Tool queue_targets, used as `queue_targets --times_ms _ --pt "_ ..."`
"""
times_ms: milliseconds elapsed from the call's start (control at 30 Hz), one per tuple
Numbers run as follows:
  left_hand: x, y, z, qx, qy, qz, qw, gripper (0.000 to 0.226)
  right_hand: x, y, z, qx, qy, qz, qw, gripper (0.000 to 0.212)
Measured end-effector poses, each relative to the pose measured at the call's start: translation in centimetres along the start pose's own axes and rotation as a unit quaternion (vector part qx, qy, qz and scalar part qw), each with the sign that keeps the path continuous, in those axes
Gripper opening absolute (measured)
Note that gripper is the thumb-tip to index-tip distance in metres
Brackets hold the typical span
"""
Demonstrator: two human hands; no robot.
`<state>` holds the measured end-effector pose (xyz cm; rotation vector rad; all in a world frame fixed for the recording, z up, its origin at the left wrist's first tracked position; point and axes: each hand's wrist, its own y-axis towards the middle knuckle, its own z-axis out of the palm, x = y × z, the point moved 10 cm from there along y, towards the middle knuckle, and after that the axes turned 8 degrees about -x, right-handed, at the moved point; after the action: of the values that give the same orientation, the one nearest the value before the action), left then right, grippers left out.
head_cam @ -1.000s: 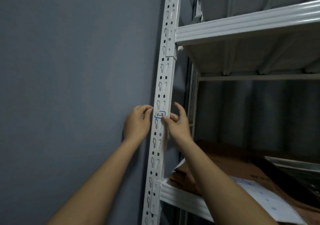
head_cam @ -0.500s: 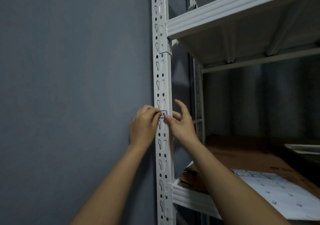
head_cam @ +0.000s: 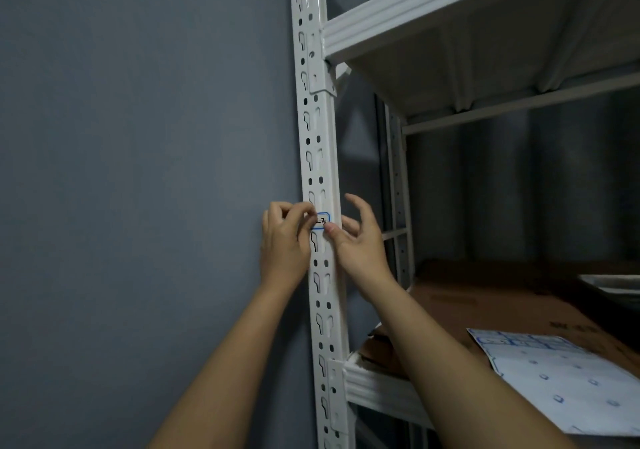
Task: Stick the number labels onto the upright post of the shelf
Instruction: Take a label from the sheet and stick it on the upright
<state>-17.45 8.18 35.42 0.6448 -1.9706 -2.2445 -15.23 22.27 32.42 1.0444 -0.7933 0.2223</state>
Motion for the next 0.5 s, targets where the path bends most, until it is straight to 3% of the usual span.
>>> queue_targets --times_ms 133,333,500 --pt "-0.1 0.0 1.1 0.050 0.010 0.000 0.999 0.011 0.5 -0.4 0.0 -0.014 -0.008 -0.003 1.000 0.054" --pt "1.4 0.5 -1.4 -0.033 -0.059 -0.080 0.995 0.011 0.4 -0.4 0.0 -0.024 -0.005 0.008 1.000 0.054" --pt "1.1 0.5 -1.1 -0.007 -0.034 -0.062 0.997 0.006 0.2 -0.4 -0.1 -0.023 -0.006 0.011 1.000 0.054"
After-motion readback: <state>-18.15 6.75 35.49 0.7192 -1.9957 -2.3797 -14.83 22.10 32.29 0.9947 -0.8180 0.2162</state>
